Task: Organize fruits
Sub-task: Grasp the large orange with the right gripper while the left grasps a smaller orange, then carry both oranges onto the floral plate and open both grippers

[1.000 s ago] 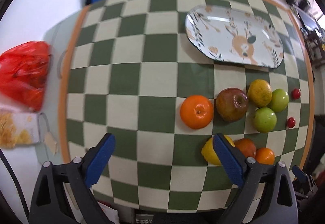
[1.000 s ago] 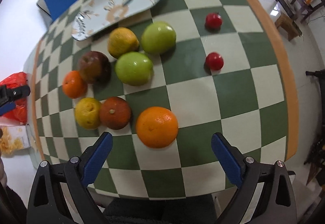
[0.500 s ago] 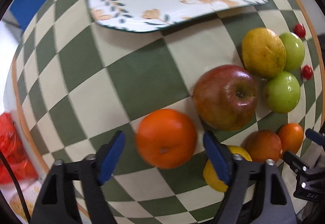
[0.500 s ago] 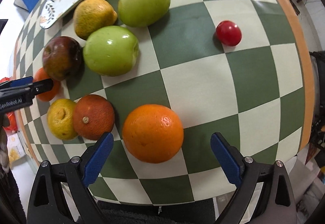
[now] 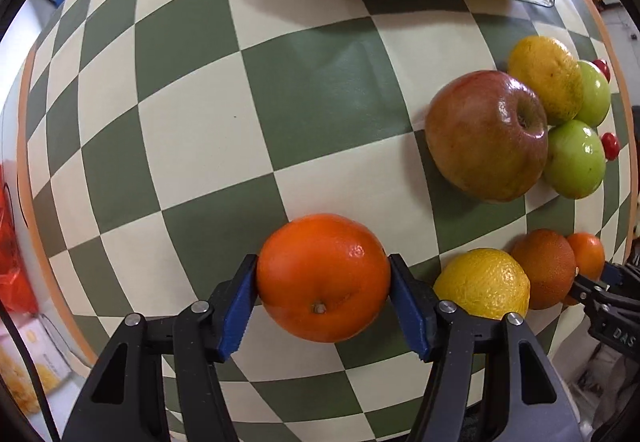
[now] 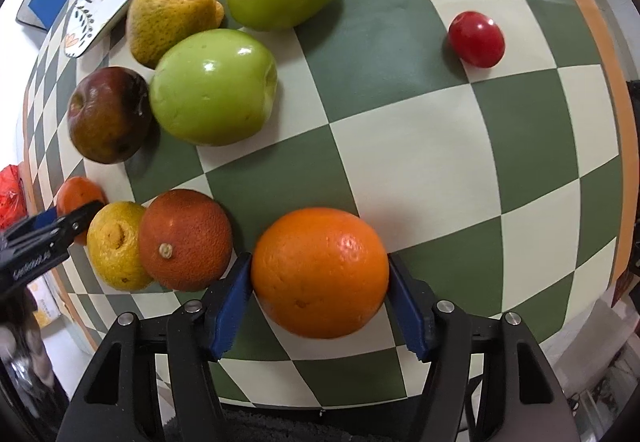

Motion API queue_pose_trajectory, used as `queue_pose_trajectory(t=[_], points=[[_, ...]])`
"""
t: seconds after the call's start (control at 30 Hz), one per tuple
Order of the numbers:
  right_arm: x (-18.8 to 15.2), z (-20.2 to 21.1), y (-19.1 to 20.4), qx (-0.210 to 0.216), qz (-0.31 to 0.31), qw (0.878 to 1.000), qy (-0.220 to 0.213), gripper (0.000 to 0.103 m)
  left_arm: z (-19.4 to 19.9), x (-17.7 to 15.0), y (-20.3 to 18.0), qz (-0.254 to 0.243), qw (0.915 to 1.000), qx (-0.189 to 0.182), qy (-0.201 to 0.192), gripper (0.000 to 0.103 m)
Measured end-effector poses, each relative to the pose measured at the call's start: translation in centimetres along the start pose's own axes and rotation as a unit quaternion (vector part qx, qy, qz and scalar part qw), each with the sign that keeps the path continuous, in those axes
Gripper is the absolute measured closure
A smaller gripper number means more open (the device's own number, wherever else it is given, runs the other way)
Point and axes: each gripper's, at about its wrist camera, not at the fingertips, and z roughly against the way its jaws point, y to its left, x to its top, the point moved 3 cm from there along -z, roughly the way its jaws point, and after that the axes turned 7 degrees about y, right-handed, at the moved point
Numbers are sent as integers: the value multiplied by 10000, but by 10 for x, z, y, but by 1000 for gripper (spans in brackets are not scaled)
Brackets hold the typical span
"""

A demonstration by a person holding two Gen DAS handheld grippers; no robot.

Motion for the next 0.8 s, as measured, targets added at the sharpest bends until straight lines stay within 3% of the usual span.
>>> queue_pose_trajectory(t=[0.23, 0.37, 0.47, 0.63, 0.8], points=[[-8, -4, 2, -9, -139, 9998, 108, 36, 13, 0, 7, 274, 9992, -170, -224, 42], [-7, 14, -13, 354, -207, 9990, 185, 36, 38, -7, 13, 491, 9965, -530, -417, 42], [1, 48, -9, 602, -8, 9982, 4, 36, 72, 1, 18, 707, 9923, -778, -660, 42], [58, 116, 30, 775, 803, 9923, -541, 36, 132, 38, 4, 946, 9856, -937, -1039, 42], [162, 132, 82, 271, 1608, 9834, -795, 36, 130, 136, 4, 1579, 9742, -1359, -870, 42]])
